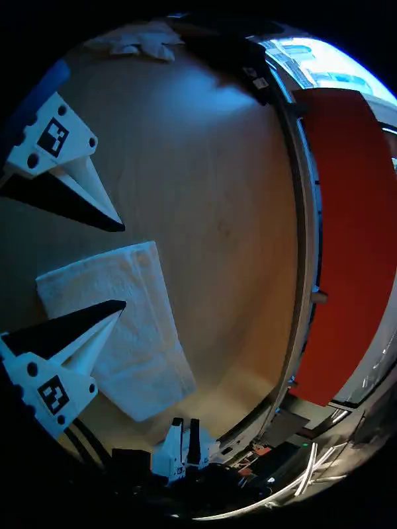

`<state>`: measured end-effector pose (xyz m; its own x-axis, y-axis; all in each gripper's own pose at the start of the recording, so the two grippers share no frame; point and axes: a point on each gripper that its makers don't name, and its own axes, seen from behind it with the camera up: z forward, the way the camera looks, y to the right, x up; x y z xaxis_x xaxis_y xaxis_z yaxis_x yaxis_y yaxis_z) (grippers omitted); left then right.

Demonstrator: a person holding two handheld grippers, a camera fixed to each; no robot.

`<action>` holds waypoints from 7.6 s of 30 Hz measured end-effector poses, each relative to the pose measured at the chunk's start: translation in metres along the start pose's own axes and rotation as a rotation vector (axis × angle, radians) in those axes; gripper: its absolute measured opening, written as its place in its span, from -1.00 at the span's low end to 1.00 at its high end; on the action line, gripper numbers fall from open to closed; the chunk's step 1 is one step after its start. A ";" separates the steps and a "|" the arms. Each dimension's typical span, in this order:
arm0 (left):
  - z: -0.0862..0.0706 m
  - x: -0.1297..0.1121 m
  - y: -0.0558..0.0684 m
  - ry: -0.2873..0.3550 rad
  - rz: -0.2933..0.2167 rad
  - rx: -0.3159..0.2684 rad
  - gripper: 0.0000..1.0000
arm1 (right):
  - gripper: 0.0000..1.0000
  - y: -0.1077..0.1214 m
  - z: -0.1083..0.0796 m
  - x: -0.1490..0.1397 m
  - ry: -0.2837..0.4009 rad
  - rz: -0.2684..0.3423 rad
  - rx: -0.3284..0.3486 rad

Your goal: Fold towel

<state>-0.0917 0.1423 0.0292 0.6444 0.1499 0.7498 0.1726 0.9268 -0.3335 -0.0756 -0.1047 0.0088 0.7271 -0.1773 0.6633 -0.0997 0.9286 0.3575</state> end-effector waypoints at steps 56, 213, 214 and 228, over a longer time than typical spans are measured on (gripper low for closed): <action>-0.080 -0.087 -0.036 0.004 -0.093 0.198 0.51 | 0.66 -0.021 -0.035 -0.084 -0.169 -0.243 0.141; -0.161 -0.107 -0.080 0.077 -0.167 0.266 0.51 | 0.57 -0.177 0.020 -0.046 -0.183 -0.441 0.327; -0.161 -0.107 -0.080 0.076 -0.167 0.267 0.51 | 0.57 -0.176 0.020 -0.047 -0.183 -0.438 0.324; -0.163 -0.111 -0.080 0.077 -0.170 0.264 0.51 | 0.37 -0.162 0.022 -0.068 -0.222 -0.422 0.281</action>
<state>-0.0557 -0.0040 -0.1201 0.6790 -0.0317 0.7334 0.0900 0.9951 -0.0403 -0.1237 -0.2509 -0.0793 0.5854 -0.6078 0.5365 -0.0305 0.6448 0.7637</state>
